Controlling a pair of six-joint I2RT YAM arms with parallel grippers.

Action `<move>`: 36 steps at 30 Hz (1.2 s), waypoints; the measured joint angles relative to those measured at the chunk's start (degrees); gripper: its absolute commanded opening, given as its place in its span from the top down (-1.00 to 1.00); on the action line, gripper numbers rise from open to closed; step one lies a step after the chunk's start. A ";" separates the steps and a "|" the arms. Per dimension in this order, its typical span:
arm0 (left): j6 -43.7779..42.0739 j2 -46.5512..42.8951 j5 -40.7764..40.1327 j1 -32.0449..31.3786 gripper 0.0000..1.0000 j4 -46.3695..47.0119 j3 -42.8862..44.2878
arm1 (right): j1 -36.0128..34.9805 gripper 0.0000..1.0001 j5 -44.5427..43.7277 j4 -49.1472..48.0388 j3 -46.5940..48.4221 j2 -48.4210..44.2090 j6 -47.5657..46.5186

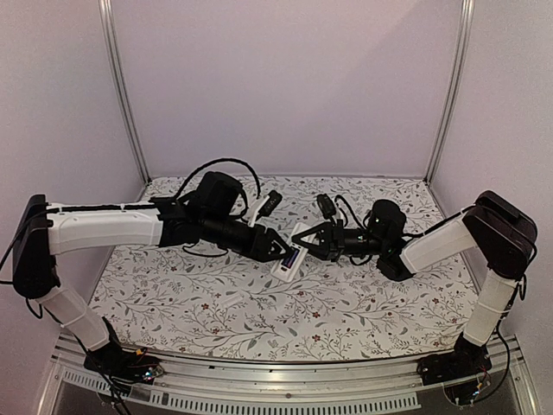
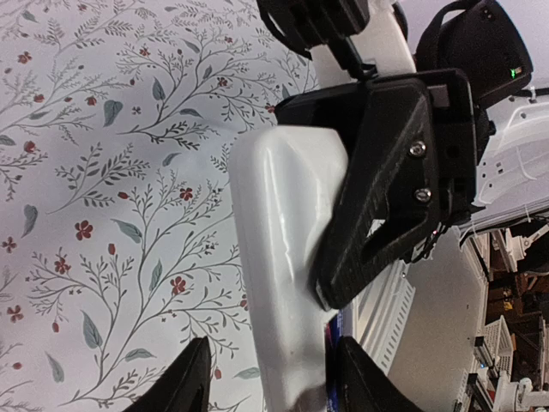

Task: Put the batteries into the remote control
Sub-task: Load the battery into the battery compartment.

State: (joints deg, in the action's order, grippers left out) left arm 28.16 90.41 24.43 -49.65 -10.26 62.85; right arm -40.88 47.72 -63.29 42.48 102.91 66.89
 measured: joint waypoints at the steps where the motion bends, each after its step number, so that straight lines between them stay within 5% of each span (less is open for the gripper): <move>1: -0.17 -0.07 0.09 0.00 0.03 -0.28 0.00 | 0.02 0.99 0.00 0.00 0.00 0.00 0.07; 20: -5.55 0.57 -2.73 -1.49 0.35 -7.72 3.91 | 0.42 0.99 -0.90 0.09 0.00 0.00 0.68; 29: -6.91 0.94 -7.19 -1.60 -0.28 -9.29 4.96 | 1.57 1.00 -0.72 0.76 0.00 0.00 0.70; 36: -8.11 0.90 -10.16 1.66 -0.46 -11.52 5.46 | 5.99 1.00 -0.76 7.98 -0.07 -4.37 -3.45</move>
State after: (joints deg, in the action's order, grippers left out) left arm 20.05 91.31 14.26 -47.99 -21.78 68.31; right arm -34.89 46.96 -55.31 42.41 98.54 63.44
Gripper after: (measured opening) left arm 0.707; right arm 0.198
